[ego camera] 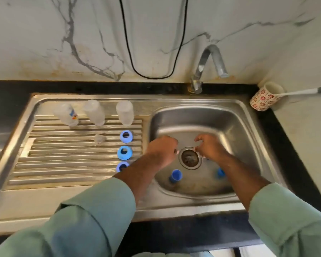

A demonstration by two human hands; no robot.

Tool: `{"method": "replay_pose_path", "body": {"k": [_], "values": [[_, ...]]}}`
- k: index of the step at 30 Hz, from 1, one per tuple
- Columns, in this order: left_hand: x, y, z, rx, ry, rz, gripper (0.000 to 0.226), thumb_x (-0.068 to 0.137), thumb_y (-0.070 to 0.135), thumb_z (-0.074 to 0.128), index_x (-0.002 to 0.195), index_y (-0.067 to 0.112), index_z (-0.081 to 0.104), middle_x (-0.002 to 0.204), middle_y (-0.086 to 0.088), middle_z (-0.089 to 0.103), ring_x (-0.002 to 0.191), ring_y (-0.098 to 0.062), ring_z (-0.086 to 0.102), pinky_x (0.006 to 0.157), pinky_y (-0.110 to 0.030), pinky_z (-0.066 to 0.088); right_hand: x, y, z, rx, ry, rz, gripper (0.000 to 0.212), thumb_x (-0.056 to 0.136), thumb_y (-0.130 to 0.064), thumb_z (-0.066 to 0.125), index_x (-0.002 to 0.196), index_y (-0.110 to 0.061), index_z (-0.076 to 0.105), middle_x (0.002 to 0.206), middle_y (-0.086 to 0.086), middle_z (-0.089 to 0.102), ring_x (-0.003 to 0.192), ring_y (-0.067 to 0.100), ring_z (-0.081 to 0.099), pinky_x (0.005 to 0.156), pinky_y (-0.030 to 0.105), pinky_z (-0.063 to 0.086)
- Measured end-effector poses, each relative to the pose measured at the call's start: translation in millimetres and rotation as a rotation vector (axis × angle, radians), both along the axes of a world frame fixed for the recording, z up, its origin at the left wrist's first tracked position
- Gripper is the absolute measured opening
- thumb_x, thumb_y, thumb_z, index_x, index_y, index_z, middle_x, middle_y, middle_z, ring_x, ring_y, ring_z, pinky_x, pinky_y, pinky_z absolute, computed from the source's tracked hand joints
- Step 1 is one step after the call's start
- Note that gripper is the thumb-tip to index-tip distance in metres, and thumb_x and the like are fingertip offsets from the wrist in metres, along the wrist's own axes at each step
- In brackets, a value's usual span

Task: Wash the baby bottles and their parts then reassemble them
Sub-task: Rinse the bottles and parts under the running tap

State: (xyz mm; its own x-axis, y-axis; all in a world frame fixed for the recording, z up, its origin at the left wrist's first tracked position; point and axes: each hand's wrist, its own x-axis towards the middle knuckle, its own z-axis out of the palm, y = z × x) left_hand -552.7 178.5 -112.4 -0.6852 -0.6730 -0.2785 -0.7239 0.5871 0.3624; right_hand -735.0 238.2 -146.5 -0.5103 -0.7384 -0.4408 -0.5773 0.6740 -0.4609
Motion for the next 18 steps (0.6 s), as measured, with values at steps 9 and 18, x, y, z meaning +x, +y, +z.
{"method": "replay_pose_path", "body": {"k": [9, 18], "values": [[-60.3, 15.6, -62.9, 0.147, -0.111, 0.128, 0.020, 0.094, 0.021, 0.055, 0.107, 0.016, 0.069, 0.108, -0.007, 0.068, 0.096, -0.028, 0.065, 0.077, -0.034, 0.051, -41.2, -5.8, -62.3, 0.306, 0.050, 0.452, 0.028, 0.091, -0.012, 0.054, 0.116, -0.011, 0.067, 0.119, 0.009, 0.067, 0.111, 0.025, 0.062, 0.085, 0.025, 0.045], [-93.8, 1.0, -114.0, 0.278, -0.244, 0.250, 0.022, 0.091, 0.016, 0.048, 0.103, 0.017, 0.067, 0.109, -0.009, 0.066, 0.096, -0.031, 0.063, 0.079, -0.037, 0.052, -48.9, -6.7, -132.2, 0.423, -0.076, 0.265, 0.036, 0.101, -0.017, 0.039, 0.129, 0.001, 0.052, 0.131, 0.025, 0.055, 0.116, 0.041, 0.057, 0.093, 0.047, 0.050]]}}
